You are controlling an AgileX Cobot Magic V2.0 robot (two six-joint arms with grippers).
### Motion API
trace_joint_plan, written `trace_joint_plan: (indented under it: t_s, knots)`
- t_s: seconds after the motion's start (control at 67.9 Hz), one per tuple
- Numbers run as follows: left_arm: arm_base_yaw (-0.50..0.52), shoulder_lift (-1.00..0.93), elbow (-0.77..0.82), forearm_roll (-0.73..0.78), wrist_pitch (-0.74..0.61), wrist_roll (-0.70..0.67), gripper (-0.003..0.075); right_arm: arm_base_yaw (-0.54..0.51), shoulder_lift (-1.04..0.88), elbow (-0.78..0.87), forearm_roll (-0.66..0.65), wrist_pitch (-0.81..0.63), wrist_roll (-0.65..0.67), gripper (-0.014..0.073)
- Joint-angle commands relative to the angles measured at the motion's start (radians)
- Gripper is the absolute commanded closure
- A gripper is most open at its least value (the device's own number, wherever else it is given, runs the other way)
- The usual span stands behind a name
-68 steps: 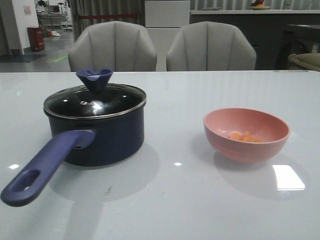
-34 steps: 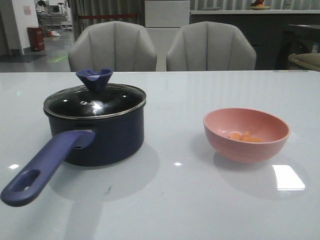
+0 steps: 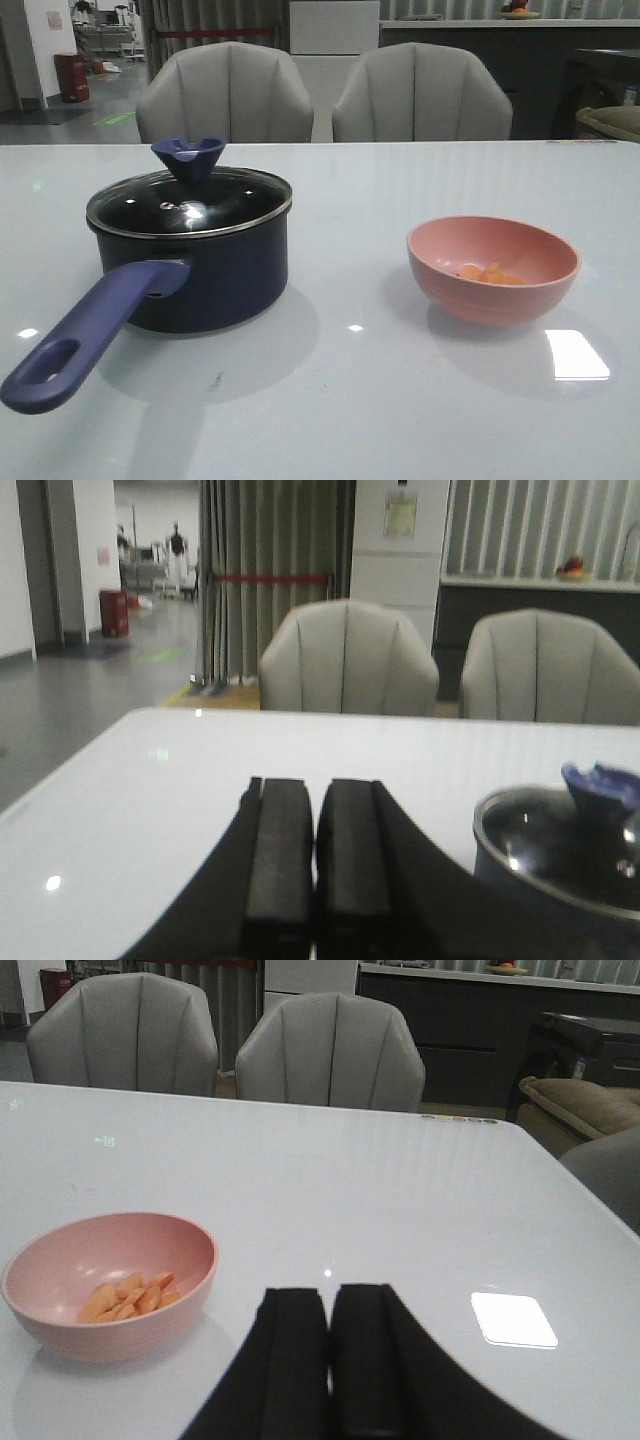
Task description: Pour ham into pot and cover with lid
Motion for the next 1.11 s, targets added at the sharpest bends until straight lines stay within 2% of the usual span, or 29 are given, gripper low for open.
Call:
trace_joint_plan:
  t_s: [0.0,0.059,0.133,0.516,0.825,0.943,1.002,1.09]
  knots:
    - [0.000,-0.018,0.012,-0.004,-0.220,-0.005,0.0608,-0.006,-0.020,-0.006,-0.010,-0.082,0.000,0.0431]
    - [0.000,-0.018,-0.017,-0.007,-0.241,-0.005,0.0608,-0.006,-0.020,-0.006,-0.010,-0.082,0.000,0.0431]
    - [0.000,-0.012,-0.076,-0.009,-0.191,-0.005,0.0608,-0.006,-0.020,-0.006,-0.010,-0.082,0.000,0.0431]
    - [0.000,0.175,-0.442,-0.007,0.308,-0.005,0.0608,-0.006,-0.020,-0.006,-0.010,-0.082,0.000,0.0431]
    - [0.000,0.200,-0.442,-0.018,0.299,-0.005,0.0608,-0.006,-0.020,-0.006,-0.010,-0.082,0.000,0.0431]
    - [0.000,0.212,-0.439,-0.018,0.347,-0.005,0.0597,-0.006,-0.020,-0.006,-0.010,-0.082,0.000,0.0431]
    - [0.000,0.227,-0.439,-0.007,0.371,-0.005,0.0568,-0.006,-0.020,-0.006,-0.010,-0.082,0.000,0.0431]
    - [0.000,0.246,-0.439,-0.003,0.380,-0.005,0.0456,-0.006,-0.020,-0.006,-0.010,-0.082,0.000,0.0431]
